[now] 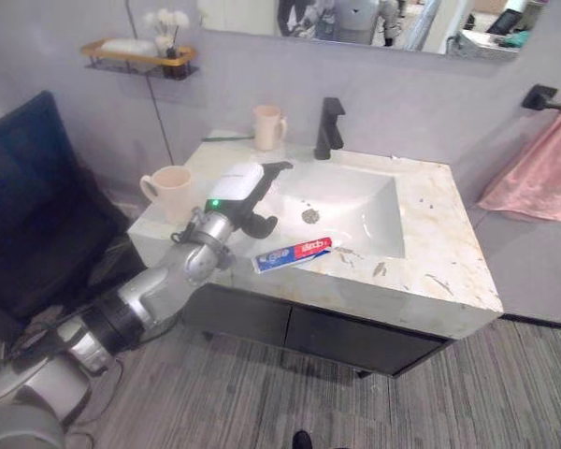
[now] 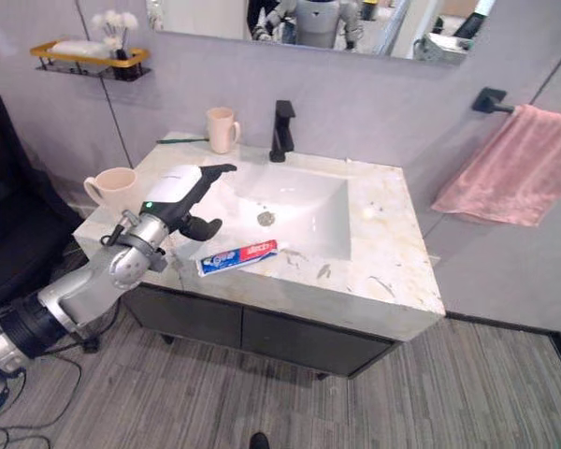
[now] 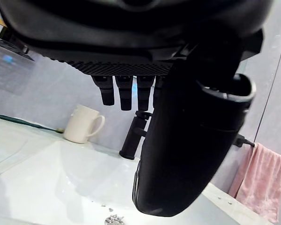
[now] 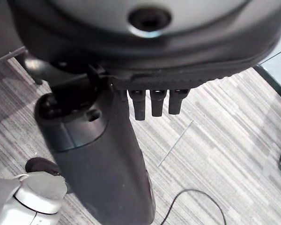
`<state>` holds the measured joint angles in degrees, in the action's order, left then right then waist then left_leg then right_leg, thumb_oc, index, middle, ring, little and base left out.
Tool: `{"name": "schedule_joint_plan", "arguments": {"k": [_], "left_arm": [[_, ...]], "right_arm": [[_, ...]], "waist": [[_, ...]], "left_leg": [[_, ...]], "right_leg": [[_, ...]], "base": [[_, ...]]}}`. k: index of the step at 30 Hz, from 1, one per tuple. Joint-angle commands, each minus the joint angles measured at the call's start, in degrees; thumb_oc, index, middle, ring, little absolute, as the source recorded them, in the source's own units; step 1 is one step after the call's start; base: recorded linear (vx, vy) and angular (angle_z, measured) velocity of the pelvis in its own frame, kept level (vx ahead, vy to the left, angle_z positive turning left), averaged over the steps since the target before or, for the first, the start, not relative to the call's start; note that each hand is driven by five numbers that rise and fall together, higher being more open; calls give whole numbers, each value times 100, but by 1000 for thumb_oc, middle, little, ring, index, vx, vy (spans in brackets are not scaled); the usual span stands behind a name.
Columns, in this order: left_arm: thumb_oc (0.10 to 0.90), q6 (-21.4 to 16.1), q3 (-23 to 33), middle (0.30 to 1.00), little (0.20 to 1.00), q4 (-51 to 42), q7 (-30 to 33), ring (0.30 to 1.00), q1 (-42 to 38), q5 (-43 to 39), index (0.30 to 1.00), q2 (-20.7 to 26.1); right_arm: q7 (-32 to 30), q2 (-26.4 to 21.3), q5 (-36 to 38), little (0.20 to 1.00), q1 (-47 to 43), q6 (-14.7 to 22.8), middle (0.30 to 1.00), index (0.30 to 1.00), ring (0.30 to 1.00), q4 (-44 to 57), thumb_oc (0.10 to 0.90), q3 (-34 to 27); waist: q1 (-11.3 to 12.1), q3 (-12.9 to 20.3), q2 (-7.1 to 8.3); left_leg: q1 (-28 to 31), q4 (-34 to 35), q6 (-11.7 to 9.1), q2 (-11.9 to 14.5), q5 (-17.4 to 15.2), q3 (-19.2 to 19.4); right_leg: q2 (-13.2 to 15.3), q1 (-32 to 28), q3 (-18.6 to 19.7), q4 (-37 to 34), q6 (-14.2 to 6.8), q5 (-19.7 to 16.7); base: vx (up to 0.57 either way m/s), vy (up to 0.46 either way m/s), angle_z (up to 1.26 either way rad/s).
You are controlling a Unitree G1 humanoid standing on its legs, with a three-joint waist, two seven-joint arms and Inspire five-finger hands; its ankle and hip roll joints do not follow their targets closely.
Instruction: Organize the bathroom.
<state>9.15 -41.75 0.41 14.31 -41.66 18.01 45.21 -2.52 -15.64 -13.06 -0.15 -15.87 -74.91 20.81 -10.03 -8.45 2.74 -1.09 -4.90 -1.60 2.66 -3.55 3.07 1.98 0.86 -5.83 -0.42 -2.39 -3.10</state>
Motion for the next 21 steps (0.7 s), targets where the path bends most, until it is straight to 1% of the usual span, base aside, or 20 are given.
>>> {"name": "schedule_joint_plan", "arguments": {"k": [1, 3, 4, 7, 8, 9, 10, 12, 15, 16, 17, 18, 19, 20, 21], "left_arm": [[800, 4, 734, 900, 900, -244, 164, 900, -1170, 280, 900, 248], [800, -61, 758, 900, 900, -224, 183, 900, -1155, 264, 900, 325], [800, -37, 843, 900, 900, -257, 171, 900, -1080, 349, 900, 367], [800, -217, 884, 900, 900, -209, 332, 900, -949, 257, 900, 482], [800, -264, 962, 900, 900, -202, 378, 900, -797, 258, 900, 572], [800, -268, 978, 900, 900, -201, 382, 900, -771, 263, 900, 585], [800, -376, 1025, 900, 900, -133, 422, 900, -667, 232, 900, 652], [800, -488, 1083, 900, 900, -79, 478, 900, -586, 156, 900, 707], [800, -522, 1137, 900, 900, -8, 466, 900, -516, 89, 900, 781], [800, -522, 1137, 900, 900, -8, 466, 900, -516, 89, 900, 781], [800, -329, 1112, 900, 900, -5, 472, 900, -484, 71, 900, 904], [800, -338, 1084, 900, 900, 13, 506, 900, -509, 18, 900, 929], [800, -408, 1024, 900, 900, 101, 633, 900, -521, -149, 900, 959], [800, -386, 1014, 900, 900, 127, 679, 900, -503, -159, 900, 958], [800, -291, 998, 900, 900, 164, 735, 900, -466, -127, 900, 1003]], "right_arm": [[330, -148, -192, 900, 331, -261, 900, 900, 900, 26, 800, 109], [359, -107, -179, 900, 319, -335, 900, 900, 900, 47, 800, 175], [373, -81, -187, 900, 301, -325, 900, 900, 900, 50, 800, 207], [346, -49, -132, 900, 303, -362, 900, 900, 900, 85, 800, 280], [303, -18, -174, 900, 326, -369, 900, 900, 900, 41, 800, 291], [289, -15, -172, 900, 330, -364, 900, 900, 900, 34, 800, 298], [232, 8, -202, 900, 340, -352, 900, 900, 900, -17, 800, 291], [124, 2, -212, 900, 354, -317, 900, 900, 900, -92, 800, 241], [106, -12, -437, 900, 314, -354, 900, 900, 900, -165, 800, 198], [106, -12, -437, 900, 314, -354, 900, 900, 900, -165, 800, 198], [36, -74, -540, 900, 225, -244, 900, 900, 900, -268, 800, 183], [30, -79, -552, 900, 209, -234, 900, 900, 900, -282, 800, 184], [26, -112, -657, 900, 128, -197, 900, 900, 900, -326, 800, 181], [45, -121, -763, 900, 93, -184, 900, 900, 900, -336, 800, 175], [73, -133, -965, 900, 13, -144, 900, 900, 900, -351, 800, 192]], "waist": [[-254, 237, -204], [-286, 236, -272], [-288, 238, -321], [-290, 251, -376], [-264, 292, -393], [-258, 299, -396], [-229, 340, -401], [-171, 394, -398], [-109, 408, -378], [-109, 408, -378], [66, 412, -401], [66, 412, -405], [60, 404, -445], [69, 394, -472], [99, 338, -567]], "left_leg": [[63, 491, 107, -162, 351, 104], [245, 871, 81, -114, 505, 184], [284, 975, 61, -67, 567, 192], [307, 984, 59, -43, 545, 244], [331, 964, 69, -40, 514, 304], [335, 960, 69, -40, 507, 312], [354, 943, 74, -31, 481, 363], [340, 908, 56, -28, 478, 324], [225, 495, 77, -146, 275, 304], [225, 495, 77, -146, 275, 304], [105, 370, 131, -430, 182, -37], [116, 369, 135, -449, 167, 10], [169, 410, 156, -507, 137, 100], [192, 427, 172, -508, 132, 127], [230, 385, 212, -450, 105, 294]], "right_leg": [[118, -108, -99, 317, -645, 213], [137, -49, -85, 263, -690, 163], [135, -5, -83, 253, -701, 152], [127, 1, -89, 230, -705, 176], [124, -17, -92, 210, -714, 181], [123, -20, -91, 209, -716, 183], [119, -53, -103, 193, -722, 208], [110, -130, -135, 138, -720, 216], [125, -170, -34, 156, -714, 238], [125, -170, -34, 156, -714, 238], [202, -144, 37, 60, -817, 66], [220, -137, 41, 33, -842, 37], [326, -96, 78, -11, -933, -58], [378, -58, 78, 59, -951, -59], [459, 99, -2, 510, -937, 109]], "base": [[-49, 141, 10], [-65, 90, 2], [-77, 42, -4], [-38, 6, -7], [0, 0, 0], [13, -23, -10], [19, -17, -10], [28, 8, -13], [21, 59, -15], [7, 140, -26], [2, 140, -26], [-5, 212, -57], [-16, 119, -58], [-51, 175, -61], [-77, 141, -37]]}}
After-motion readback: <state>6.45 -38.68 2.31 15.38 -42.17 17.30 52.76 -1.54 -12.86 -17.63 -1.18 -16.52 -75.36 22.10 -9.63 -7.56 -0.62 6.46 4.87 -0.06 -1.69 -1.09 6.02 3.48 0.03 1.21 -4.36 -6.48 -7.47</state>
